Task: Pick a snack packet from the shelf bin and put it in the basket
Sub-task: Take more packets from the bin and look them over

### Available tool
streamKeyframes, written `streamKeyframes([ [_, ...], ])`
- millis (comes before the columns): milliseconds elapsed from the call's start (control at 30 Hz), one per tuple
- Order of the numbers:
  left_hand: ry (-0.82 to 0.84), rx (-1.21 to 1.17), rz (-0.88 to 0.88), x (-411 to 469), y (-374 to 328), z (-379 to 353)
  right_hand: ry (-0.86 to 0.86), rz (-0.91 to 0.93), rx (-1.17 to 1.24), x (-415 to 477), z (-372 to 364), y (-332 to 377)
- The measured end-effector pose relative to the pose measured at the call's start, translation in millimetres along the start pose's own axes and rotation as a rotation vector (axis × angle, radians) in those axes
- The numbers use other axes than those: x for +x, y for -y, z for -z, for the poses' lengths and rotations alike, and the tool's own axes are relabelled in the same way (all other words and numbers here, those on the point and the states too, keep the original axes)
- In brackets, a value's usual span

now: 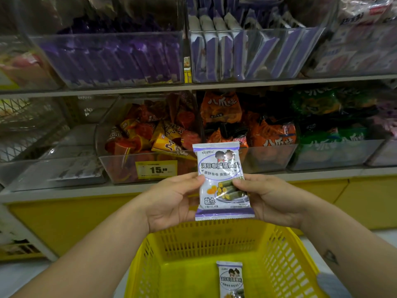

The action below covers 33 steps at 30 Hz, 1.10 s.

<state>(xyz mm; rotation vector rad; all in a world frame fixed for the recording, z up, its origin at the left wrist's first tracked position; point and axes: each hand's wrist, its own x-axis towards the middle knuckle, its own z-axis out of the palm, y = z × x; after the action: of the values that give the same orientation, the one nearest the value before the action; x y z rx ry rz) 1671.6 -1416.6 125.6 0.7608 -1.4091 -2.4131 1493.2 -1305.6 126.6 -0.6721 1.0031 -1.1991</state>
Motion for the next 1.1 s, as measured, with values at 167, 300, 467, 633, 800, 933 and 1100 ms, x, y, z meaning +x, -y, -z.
streamKeyframes([
  [167,0.019,-0.001,0.014,0.3,-1.5,0.6,-0.007,0.035,-0.005,-1.6,-3.6,1.5],
  [300,-0.276,0.369,-0.236,2.9,3.8,-8.5,-0.189,0.260,-0.299,2.8,-13.5,-6.4],
  [467,-0.143,0.442,-0.386,2.1,12.3,-28.7,-0.174,0.443,-0.340,6.3,-25.4,-10.6],
  [633,-0.019,0.392,-0.342,3.8,12.6,-26.1,0.008,0.308,-0.051,3.8,-30.4,-11.9],
  [800,0.047,0.259,-0.331,3.2,11.7,-21.5,-0.064,0.330,-0.200,-0.2,-24.3,-8.4],
  [933,0.161,0.186,-0.209,1.4,9.7,-18.5,-0.089,0.310,-0.407,-4.3,-20.4,-5.7],
  [1100,0.090,0.340,-0.288,-1.8,13.5,-19.9,-0.285,0.465,-0.762,-2.8,-22.3,-8.4],
])
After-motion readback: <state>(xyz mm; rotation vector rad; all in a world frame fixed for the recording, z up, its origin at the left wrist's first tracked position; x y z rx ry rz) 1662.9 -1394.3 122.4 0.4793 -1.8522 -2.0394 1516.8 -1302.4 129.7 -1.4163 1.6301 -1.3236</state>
